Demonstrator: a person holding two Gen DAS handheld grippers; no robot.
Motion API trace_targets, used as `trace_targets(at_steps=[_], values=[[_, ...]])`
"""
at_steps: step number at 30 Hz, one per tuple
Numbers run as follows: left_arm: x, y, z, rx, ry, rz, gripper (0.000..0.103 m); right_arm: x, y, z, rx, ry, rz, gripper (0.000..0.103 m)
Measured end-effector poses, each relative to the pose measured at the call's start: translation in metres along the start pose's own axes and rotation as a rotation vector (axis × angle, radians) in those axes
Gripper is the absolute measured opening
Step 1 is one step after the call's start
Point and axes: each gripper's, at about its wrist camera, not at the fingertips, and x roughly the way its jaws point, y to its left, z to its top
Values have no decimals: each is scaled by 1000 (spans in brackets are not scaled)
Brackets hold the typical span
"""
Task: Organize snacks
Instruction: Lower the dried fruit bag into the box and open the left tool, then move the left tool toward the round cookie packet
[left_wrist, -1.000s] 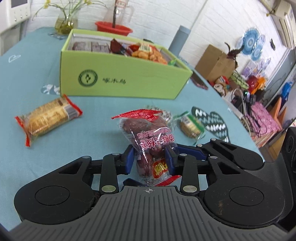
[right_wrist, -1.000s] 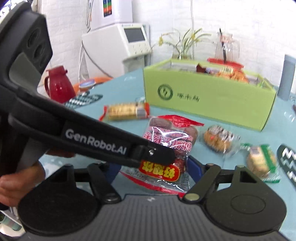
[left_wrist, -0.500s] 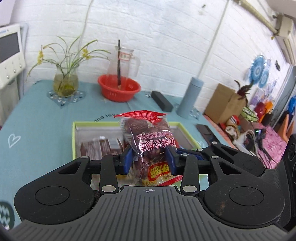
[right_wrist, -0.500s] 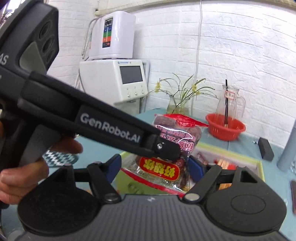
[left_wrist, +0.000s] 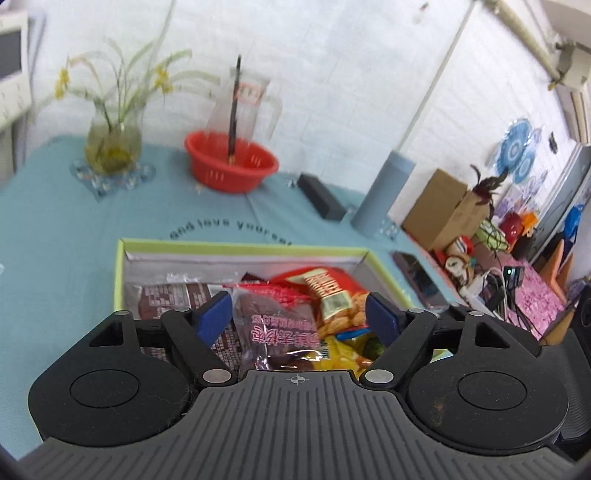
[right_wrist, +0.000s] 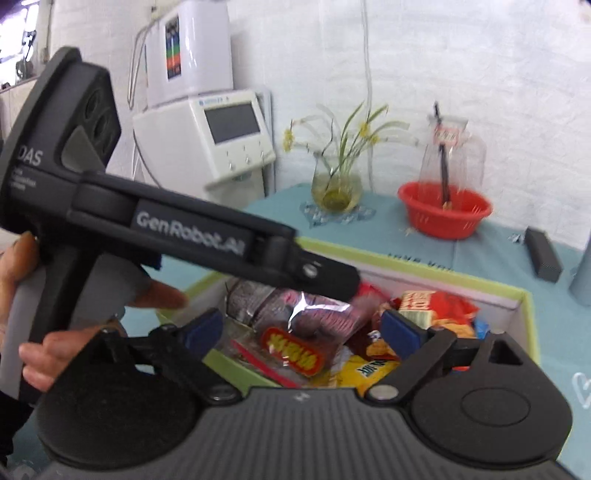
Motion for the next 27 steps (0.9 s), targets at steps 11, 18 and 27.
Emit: trace_targets(at_steps=[11, 18, 27], values=[[-45, -58, -113, 34, 79, -22, 81, -98, 36, -119, 170, 92, -105, 93], [-8, -90, -139, 84, 194, 53, 75, -127, 25, -141, 184, 85, -169, 93], [32, -111, -143, 283, 211, 207, 72, -126, -4, -146, 245, 72, -166, 93]])
